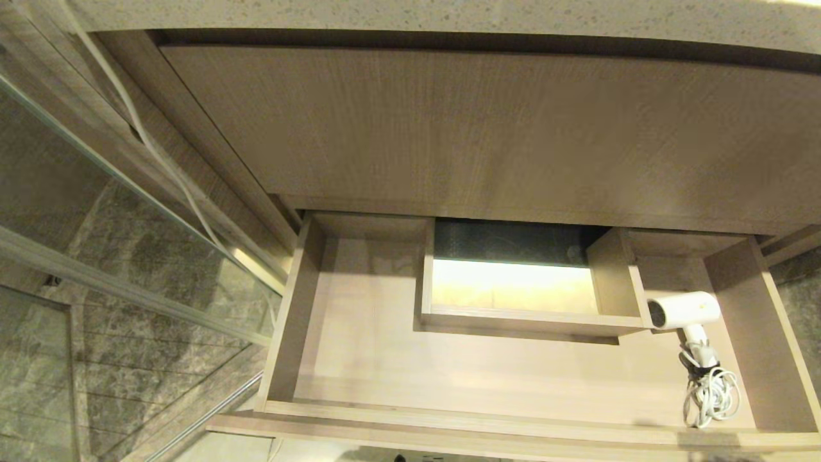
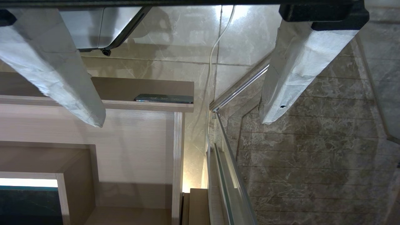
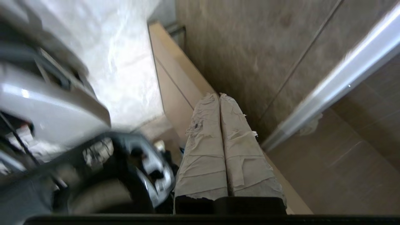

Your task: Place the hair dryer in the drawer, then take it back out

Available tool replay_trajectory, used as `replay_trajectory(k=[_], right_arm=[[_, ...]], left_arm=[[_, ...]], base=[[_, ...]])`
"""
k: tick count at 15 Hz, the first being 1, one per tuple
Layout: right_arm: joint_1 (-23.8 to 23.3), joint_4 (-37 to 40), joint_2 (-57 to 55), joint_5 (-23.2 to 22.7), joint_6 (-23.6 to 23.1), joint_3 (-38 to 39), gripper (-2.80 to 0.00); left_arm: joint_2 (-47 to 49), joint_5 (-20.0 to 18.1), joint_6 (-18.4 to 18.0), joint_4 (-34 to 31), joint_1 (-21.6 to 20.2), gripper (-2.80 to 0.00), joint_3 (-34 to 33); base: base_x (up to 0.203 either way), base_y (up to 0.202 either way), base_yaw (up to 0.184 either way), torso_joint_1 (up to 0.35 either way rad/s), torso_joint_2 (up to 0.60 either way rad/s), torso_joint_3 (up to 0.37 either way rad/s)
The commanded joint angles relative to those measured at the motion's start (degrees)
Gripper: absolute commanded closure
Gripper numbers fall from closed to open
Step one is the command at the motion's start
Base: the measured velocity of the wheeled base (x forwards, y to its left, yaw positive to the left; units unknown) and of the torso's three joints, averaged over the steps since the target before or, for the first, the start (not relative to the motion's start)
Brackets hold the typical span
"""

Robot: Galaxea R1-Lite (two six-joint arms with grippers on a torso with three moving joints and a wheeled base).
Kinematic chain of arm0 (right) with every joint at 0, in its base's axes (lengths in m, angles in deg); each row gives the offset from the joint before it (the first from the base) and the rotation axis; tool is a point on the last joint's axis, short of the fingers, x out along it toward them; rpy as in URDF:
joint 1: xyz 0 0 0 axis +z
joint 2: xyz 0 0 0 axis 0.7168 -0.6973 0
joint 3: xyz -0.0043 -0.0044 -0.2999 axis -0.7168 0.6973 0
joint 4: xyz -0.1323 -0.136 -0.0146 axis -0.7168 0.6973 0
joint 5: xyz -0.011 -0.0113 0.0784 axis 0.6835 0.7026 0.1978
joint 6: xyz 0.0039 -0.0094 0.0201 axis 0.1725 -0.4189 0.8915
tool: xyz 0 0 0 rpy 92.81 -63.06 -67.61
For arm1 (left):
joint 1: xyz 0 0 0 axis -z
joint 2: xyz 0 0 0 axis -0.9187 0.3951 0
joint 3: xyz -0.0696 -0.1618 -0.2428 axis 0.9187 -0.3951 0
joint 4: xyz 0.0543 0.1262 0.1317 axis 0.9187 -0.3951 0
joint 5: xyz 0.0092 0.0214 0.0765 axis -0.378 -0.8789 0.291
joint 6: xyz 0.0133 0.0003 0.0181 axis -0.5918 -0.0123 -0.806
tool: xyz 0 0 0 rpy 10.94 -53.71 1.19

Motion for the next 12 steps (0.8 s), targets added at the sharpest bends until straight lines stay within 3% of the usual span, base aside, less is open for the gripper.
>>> replay_trajectory(k=[1, 8, 12], right_arm=[[-1.3, -1.9, -7.6, 0.2, 0.0, -1.3, 0.00], [-9.6, -6.1, -25.8, 1.0, 0.0, -9.4, 0.00], [-10.7, -6.9, -31.4, 1.0, -1.3, -10.7, 0.00]], left_arm=[[0.0, 0.0, 0.0, 0.0, 0.0, -2.80, 0.0], [0.0, 0.0, 0.0, 0.0, 0.0, -2.80, 0.0], [0.0, 0.0, 0.0, 0.0, 0.0, -2.80, 0.0]], base=[[0.000, 0.000, 0.000, 0.000, 0.00, 0.000], [0.000, 0.000, 0.000, 0.000, 0.00, 0.000], [0.000, 0.000, 0.000, 0.000, 0.00, 0.000]])
